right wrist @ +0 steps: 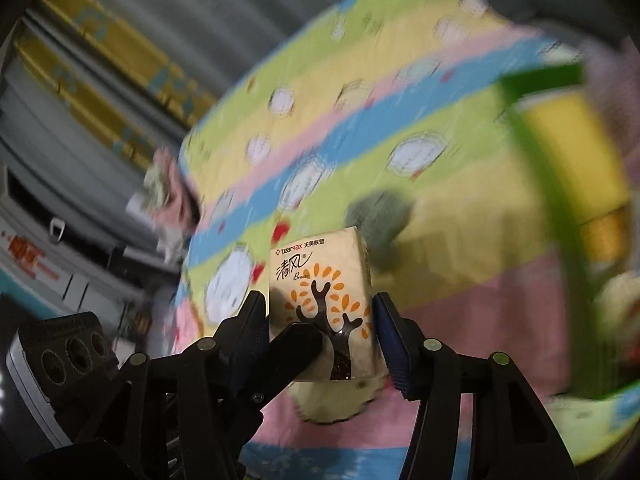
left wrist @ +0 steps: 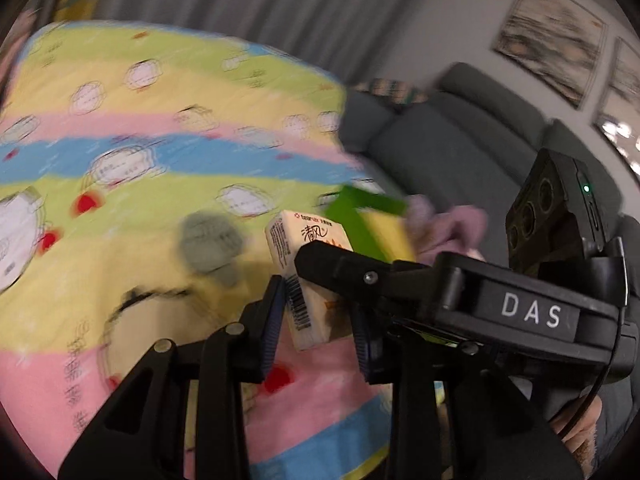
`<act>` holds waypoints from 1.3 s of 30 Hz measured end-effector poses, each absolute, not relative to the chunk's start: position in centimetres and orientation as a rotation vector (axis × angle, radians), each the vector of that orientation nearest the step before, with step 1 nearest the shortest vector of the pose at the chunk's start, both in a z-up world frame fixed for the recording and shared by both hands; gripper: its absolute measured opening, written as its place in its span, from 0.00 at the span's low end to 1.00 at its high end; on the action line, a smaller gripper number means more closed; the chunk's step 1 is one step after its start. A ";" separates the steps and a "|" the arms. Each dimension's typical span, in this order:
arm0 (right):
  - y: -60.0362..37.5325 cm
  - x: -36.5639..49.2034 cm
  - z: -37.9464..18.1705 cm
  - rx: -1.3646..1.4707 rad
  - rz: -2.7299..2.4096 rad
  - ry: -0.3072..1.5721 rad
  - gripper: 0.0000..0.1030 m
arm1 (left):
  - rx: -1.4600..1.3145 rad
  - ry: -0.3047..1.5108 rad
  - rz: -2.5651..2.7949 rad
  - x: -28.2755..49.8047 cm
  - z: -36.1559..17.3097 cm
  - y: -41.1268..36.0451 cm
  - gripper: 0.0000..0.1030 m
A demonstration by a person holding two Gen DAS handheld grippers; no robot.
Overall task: Organize soft objects
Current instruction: 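Carry the beige tissue pack into the box with the right gripper, then open the right gripper, return it and grasp the grey-green cloth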
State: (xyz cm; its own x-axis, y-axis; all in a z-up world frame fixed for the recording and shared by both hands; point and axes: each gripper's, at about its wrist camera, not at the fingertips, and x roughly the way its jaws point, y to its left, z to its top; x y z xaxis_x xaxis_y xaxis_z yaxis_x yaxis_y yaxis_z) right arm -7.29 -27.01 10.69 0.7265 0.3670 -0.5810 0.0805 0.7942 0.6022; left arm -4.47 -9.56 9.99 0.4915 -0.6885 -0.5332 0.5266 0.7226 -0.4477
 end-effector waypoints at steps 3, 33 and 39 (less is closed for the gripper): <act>-30.3 -9.2 11.9 0.666 0.074 0.680 0.56 | -0.221 0.713 -0.862 -4.5 11.5 -13.5 0.28; -39.2 -11.7 11.4 0.643 -0.291 0.707 0.82 | -0.190 0.878 -1.019 -4.5 10.0 -23.1 0.84; -36.6 -10.4 13.4 0.606 -0.147 0.648 0.82 | -0.306 0.847 -0.784 -1.1 10.3 -16.0 0.84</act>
